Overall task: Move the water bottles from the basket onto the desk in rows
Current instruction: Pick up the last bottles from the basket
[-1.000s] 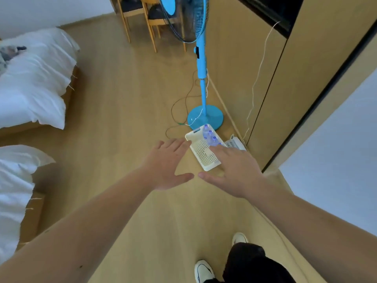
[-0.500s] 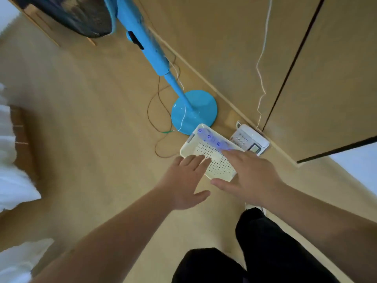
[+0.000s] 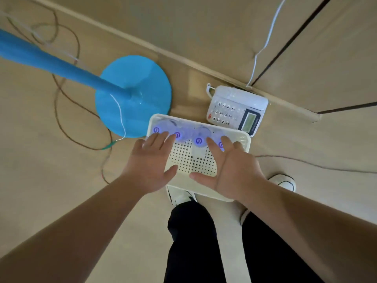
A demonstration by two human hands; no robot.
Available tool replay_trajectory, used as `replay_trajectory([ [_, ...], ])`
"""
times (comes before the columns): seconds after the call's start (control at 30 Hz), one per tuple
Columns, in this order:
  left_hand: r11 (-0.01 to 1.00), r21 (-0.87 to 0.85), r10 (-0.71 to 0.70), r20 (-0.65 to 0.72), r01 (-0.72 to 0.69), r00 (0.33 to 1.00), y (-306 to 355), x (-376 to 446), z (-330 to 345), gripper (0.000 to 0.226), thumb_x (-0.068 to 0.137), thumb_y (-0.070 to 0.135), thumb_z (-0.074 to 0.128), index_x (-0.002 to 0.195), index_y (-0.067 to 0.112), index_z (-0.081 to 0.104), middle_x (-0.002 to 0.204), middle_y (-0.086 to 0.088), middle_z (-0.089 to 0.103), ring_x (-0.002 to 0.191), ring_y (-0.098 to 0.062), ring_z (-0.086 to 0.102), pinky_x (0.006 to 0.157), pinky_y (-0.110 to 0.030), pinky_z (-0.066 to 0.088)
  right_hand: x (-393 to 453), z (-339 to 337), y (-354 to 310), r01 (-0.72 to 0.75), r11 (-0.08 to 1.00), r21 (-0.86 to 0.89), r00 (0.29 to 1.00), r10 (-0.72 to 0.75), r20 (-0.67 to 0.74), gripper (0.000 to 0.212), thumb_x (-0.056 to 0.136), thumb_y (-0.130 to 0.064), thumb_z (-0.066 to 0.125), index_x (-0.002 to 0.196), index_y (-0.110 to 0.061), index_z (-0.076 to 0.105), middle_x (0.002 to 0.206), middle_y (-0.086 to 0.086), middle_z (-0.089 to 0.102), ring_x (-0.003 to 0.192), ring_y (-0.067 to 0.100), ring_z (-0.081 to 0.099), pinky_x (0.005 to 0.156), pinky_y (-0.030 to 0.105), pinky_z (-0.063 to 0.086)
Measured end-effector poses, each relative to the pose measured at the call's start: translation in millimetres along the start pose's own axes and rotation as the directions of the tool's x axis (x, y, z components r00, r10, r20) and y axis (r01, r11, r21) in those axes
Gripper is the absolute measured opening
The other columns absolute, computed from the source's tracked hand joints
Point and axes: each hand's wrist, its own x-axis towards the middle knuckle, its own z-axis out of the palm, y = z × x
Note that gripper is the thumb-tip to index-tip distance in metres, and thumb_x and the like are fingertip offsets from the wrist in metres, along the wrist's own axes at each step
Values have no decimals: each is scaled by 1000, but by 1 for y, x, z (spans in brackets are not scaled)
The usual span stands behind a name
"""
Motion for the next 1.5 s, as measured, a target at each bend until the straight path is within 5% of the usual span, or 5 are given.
replay_trajectory([
  [0.23,999,18,-30,71,29,997,-37,56,52,90,78,63,50,146,20,11,153,-4,21,139,-26,15,93,-51,40,63,52,2,-94,996,-3,995,94,-16,100,68,-89,30,147,-34,0,152,6,14,133,33,21,81,43,46],
  [0.5,991,114,78,-19,-76,997,-45,100,94,77,79,72,32,139,23,31,133,-9,45,120,-34,37,74,-44,44,117,86,2,-65,986,-153,994,51,-95,82,81,-77,28,146,-31,9,138,9,33,122,31,31,83,45,37],
  [0.7,974,133,203,-159,-182,966,-54,114,108,59,87,62,35,120,15,47,104,-14,56,96,-36,48,50,-35,40,136,88,17,101,975,-198,970,-140,-198,46,84,-50,50,111,-14,58,93,12,62,87,33,55,47,30,33],
  [0.9,913,187,395,-189,-362,899,-64,123,106,51,94,53,35,92,7,58,78,-11,64,76,-32,55,45,-27,27,146,76,24,279,912,-301,931,-334,-150,46,98,-48,32,122,-11,41,108,6,58,109,26,45,55,35,34],
  [1.5,935,56,335,-459,-349,823,-42,9,-56,54,93,53,38,71,7,56,55,-4,46,63,-17,39,35,-27,34,11,-50,-11,346,932,-104,862,-360,-358,40,77,-40,73,95,-7,62,74,9,63,76,28,62,52,25,27],
])
